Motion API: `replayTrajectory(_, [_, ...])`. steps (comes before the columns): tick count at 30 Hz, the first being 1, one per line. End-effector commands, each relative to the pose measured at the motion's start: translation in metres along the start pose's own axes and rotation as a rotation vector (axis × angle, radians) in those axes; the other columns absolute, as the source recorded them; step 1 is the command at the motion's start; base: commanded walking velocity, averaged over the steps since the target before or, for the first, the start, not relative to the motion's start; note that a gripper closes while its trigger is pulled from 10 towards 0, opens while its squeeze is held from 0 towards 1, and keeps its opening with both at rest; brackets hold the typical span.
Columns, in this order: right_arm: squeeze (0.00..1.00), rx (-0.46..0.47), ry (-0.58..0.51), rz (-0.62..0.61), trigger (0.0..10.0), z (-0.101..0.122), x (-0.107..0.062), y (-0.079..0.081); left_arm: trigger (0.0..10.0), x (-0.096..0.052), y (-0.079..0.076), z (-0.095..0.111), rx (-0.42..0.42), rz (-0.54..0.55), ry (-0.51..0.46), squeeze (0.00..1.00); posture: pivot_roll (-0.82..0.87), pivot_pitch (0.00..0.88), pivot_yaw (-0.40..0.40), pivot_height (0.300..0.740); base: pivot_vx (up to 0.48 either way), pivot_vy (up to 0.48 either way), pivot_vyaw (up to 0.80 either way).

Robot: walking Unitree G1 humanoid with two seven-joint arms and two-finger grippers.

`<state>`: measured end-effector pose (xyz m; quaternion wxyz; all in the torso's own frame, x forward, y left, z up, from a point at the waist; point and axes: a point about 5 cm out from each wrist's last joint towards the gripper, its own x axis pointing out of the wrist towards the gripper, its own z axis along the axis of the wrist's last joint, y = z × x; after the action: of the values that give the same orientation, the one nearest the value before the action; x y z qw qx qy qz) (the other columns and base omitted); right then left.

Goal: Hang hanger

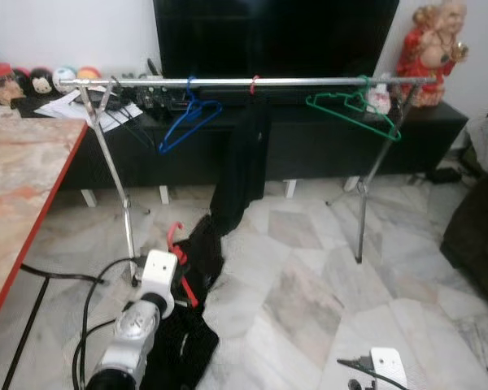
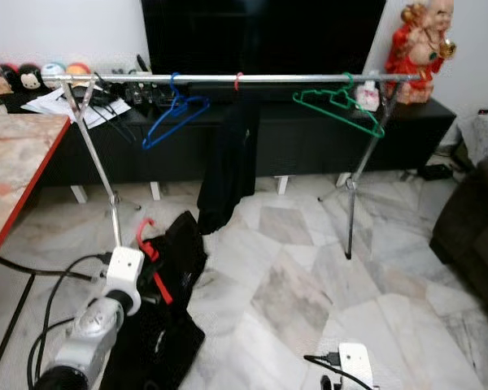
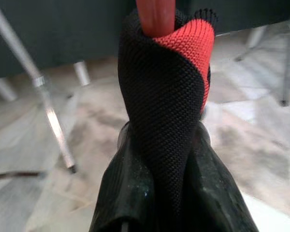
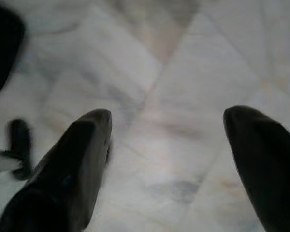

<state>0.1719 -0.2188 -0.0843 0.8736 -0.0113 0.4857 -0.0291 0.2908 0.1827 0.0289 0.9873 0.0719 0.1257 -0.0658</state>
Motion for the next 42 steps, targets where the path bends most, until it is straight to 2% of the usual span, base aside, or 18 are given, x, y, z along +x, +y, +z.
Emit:
replayTrajectory(1, [0.00,0.001,0.024,-0.022,10.0,-0.008,-0.002,-0.009,10.0,0.002,-0.004,0.006,-0.023,0.004,-0.026,0.00,0.02,0.000,-0.040,0.740,0.000,0.000,0.00])
replayTrajectory(4, [0.00,0.005,0.022,-0.024,10.0,-0.008,-0.002,-0.009,10.0,0.001,-0.004,0.004,-0.044,0.003,-0.025,0.00,0.01,0.000,-0.035,0.740,0.000,0.000,0.00])
replayTrajectory(20, [0.00,-0.004,0.020,-0.022,10.0,-0.008,-0.002,-0.010,10.0,0.002,0.002,0.006,-0.009,0.034,-0.031,0.00,-0.01,0.000,-0.030,0.740,0.000,0.000,0.00])
replayTrajectory(25, [0.00,-0.012,0.020,-0.019,10.0,-0.008,-0.002,-0.009,10.0,0.001,0.007,0.005,-0.005,0.046,-0.028,0.00,-0.02,0.000,-0.027,0.740,0.000,-0.275,0.00])
replayTrajectory(42, [0.00,-0.015,0.024,-0.013,10.0,-0.009,-0.002,-0.008,10.0,0.000,0.005,0.005,0.011,0.030,-0.033,0.00,-0.02,0.000,-0.023,0.740,0.000,-0.352,0.00])
